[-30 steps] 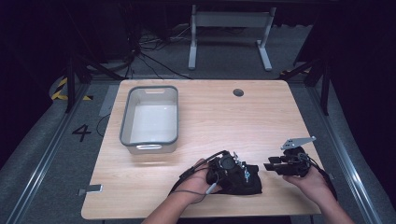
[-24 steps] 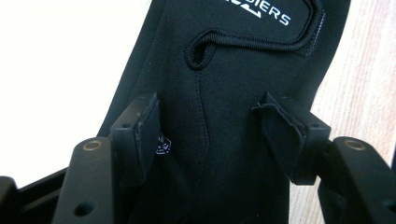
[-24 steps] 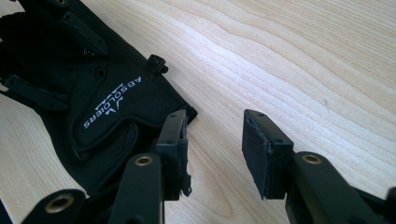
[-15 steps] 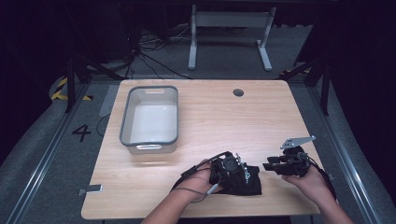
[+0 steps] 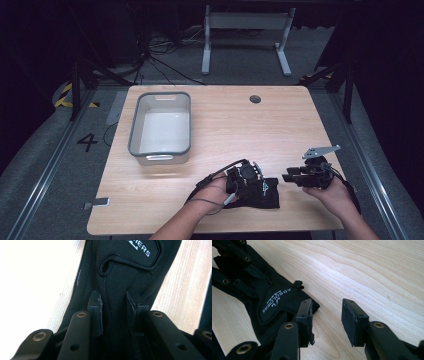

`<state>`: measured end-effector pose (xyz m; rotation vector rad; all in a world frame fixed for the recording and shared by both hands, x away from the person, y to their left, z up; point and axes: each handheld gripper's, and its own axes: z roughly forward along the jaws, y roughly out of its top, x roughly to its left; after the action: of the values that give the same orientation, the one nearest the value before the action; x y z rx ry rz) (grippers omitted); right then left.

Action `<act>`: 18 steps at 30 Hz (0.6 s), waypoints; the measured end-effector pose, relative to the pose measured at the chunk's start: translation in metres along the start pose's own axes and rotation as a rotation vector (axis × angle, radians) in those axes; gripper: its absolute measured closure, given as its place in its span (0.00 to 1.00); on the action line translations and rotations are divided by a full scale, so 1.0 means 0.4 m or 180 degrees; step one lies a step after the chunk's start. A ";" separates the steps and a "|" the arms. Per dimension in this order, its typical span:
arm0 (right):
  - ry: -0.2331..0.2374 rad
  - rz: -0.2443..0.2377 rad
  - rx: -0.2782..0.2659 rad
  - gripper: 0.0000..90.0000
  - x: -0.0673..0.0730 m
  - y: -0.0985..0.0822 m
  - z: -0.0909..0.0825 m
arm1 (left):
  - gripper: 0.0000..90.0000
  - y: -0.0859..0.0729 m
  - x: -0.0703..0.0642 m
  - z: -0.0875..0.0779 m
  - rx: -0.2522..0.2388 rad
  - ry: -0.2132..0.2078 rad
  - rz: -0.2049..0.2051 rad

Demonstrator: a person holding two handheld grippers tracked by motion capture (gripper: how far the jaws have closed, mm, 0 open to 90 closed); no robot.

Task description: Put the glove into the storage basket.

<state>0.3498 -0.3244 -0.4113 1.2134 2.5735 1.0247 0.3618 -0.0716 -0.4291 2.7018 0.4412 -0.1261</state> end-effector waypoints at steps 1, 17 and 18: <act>0.0002 0.0005 -0.0001 0.68 -0.002 -0.001 0.000 | 0.78 -0.001 0.002 -0.006 0.0018 -0.0001 -0.0034; 0.0048 0.0026 0.0018 0.68 -0.008 0.009 0.012 | 0.77 -0.049 0.031 -0.157 -0.0280 0.0021 -0.0491; 0.0052 0.0017 0.0016 0.68 -0.008 0.011 0.014 | 0.77 -0.052 0.033 -0.165 -0.0283 0.0031 -0.0520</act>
<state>0.3570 -0.3218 -0.4135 1.2190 2.5880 1.0341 0.3693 -0.0232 -0.3782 2.5782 0.6548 -0.1357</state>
